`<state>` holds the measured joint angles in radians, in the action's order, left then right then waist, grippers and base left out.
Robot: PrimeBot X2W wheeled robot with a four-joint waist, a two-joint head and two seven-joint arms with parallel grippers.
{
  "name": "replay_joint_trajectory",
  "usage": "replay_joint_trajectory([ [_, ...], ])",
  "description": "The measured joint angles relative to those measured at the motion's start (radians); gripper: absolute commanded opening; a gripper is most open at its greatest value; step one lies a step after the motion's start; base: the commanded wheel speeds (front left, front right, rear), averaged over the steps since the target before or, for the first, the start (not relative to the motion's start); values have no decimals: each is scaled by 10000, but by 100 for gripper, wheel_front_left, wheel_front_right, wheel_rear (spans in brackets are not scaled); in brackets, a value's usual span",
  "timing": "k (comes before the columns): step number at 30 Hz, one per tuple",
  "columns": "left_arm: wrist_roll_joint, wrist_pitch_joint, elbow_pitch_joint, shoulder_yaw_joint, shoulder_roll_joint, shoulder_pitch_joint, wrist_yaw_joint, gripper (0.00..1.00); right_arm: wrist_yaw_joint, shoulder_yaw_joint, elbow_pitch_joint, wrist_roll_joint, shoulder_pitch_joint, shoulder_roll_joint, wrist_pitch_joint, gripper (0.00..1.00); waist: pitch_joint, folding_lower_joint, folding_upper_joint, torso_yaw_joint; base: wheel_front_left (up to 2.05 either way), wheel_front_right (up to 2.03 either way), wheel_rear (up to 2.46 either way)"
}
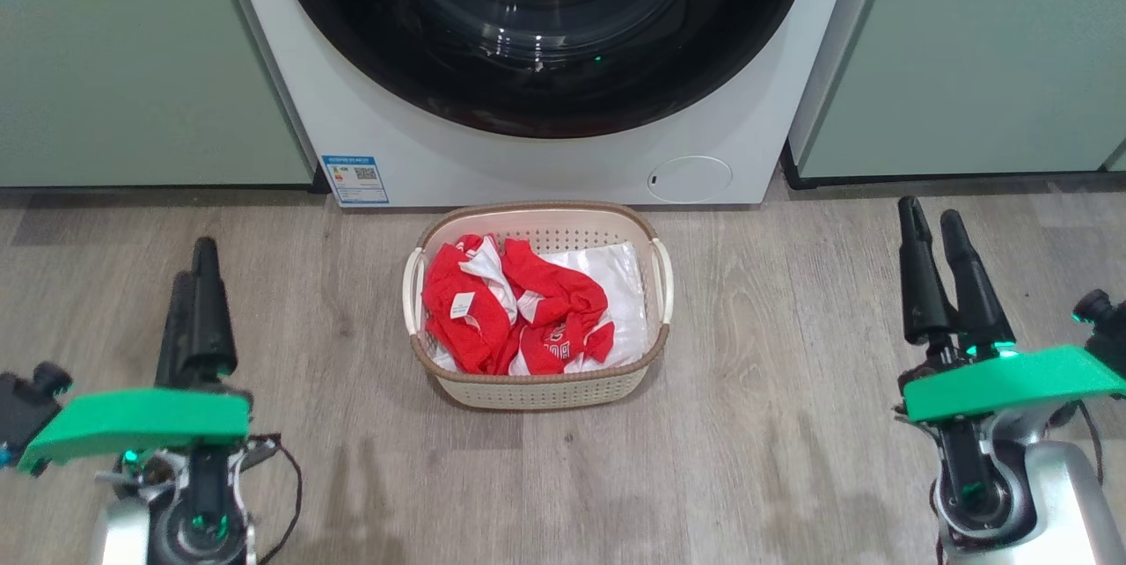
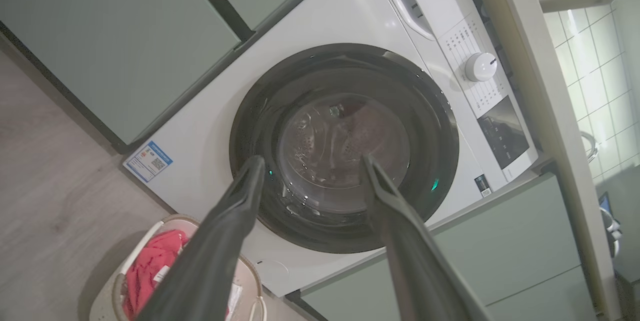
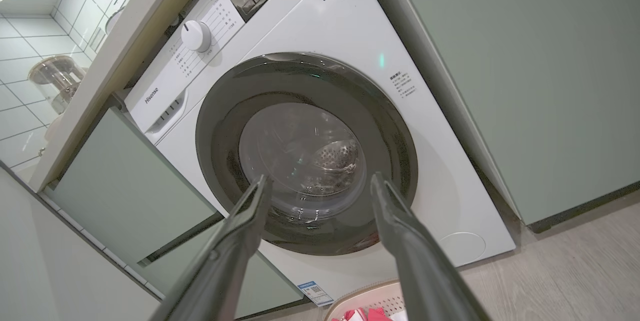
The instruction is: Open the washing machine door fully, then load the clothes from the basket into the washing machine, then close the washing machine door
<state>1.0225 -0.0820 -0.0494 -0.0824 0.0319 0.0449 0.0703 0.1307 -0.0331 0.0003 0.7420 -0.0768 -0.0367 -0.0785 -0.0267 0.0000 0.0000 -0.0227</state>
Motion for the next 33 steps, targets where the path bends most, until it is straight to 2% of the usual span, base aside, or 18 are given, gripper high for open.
replay_joint_trajectory([
  [2, -598, -67, -211, 215, 4, 58, 339, 100, 0, 54, -102, -341, -28, 0, -25, 100, -18, 0, 0, 5, 0, 0, 0],
  [3, -598, -67, -211, 215, 4, 58, 339, 100, 0, 54, -102, -341, -28, 0, -25, 100, -18, 0, 0, 5, 0, 0, 0],
  [7, -1638, -167, -535, 746, 8, 165, 886, 100, 0, 92, -240, -961, -101, -2, -182, 100, -49, 0, 0, 19, 0, 0, 0],
  [9, -2029, -226, -625, 1012, 8, 165, 1016, 100, 0, 102, -267, -1223, -129, -6, -203, 100, -57, 0, 0, 20, 0, 0, 0],
  [21, -4307, -531, -874, 2197, 38, 160, 1091, 100, 0, 222, -282, -2656, -117, -12, -558, 100, -50, 0, 0, 25, 0, 0, 0],
  [25, -5112, -692, -533, 2606, 46, 133, 1080, 100, 0, 198, -198, -3149, -13, -12, -673, 100, -10, 0, 0, 25, 0, 0, 0],
  [33, -5942, -882, 368, 2861, 63, 21, 1085, 100, 0, 36, 447, -4203, 219, -17, -911, 100, 27, 0, 0, 43, 0, 0, 0],
])
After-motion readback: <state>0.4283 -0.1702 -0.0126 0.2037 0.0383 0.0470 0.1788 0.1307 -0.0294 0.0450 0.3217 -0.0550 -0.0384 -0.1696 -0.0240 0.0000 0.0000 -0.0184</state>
